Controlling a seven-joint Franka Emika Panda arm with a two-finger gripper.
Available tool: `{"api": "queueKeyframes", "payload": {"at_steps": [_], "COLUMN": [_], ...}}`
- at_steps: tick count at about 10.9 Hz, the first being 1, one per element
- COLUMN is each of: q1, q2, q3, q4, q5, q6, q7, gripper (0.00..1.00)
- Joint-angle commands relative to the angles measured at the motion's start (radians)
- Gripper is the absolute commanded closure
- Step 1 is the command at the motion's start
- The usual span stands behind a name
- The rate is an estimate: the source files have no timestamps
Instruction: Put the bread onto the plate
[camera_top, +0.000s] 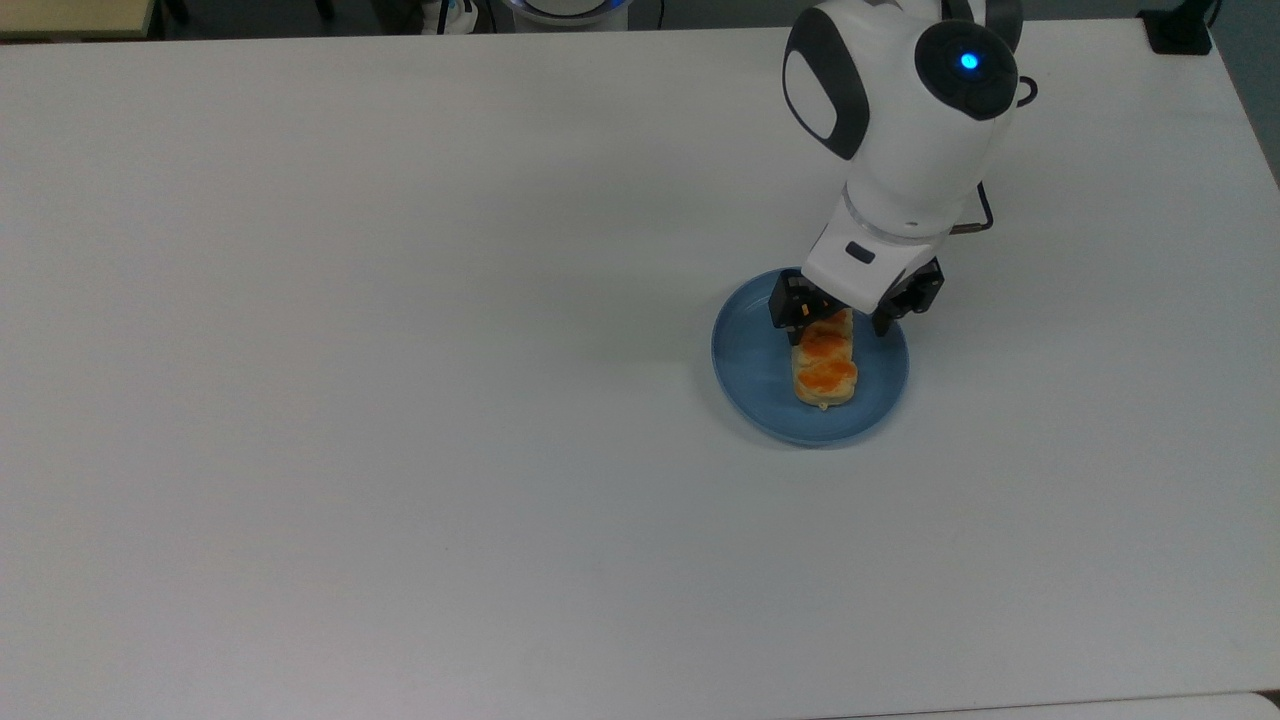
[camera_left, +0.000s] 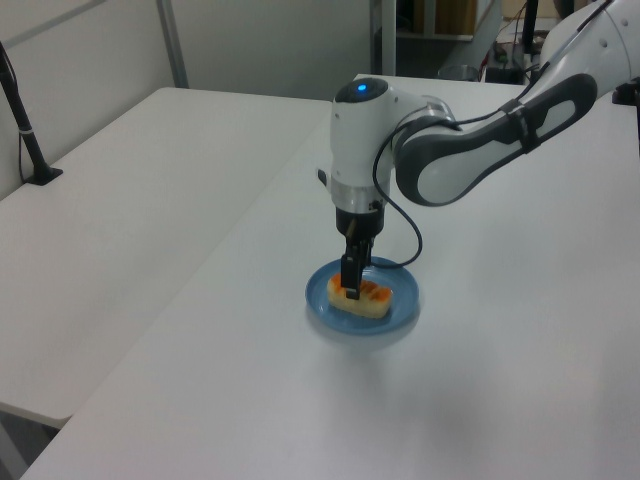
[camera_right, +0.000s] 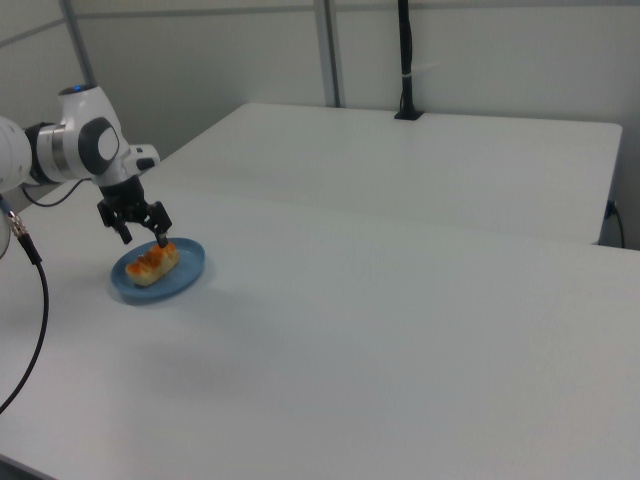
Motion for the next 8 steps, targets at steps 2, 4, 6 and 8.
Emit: {"api": "queueKeyframes", "payload": {"at_steps": [2, 4, 6, 8], "q1": [-0.094, -0.195, -0.272, -0.315], "q2": [-0.358, -0.457, -0.532, -0.575], "q3": [-0.009, -0.005, -0.011, -0.018], "q4": [-0.227, -0.237, -0.234, -0.235], "q5": [-0.013, -0.01, 0.003, 0.011], "q6": [-0.101, -0.282, -0.399, -0.447], "q7": [0.015, -0.069, -0.204, -0.22], "gripper": [0.0, 0.0, 0.0, 0.0]}}
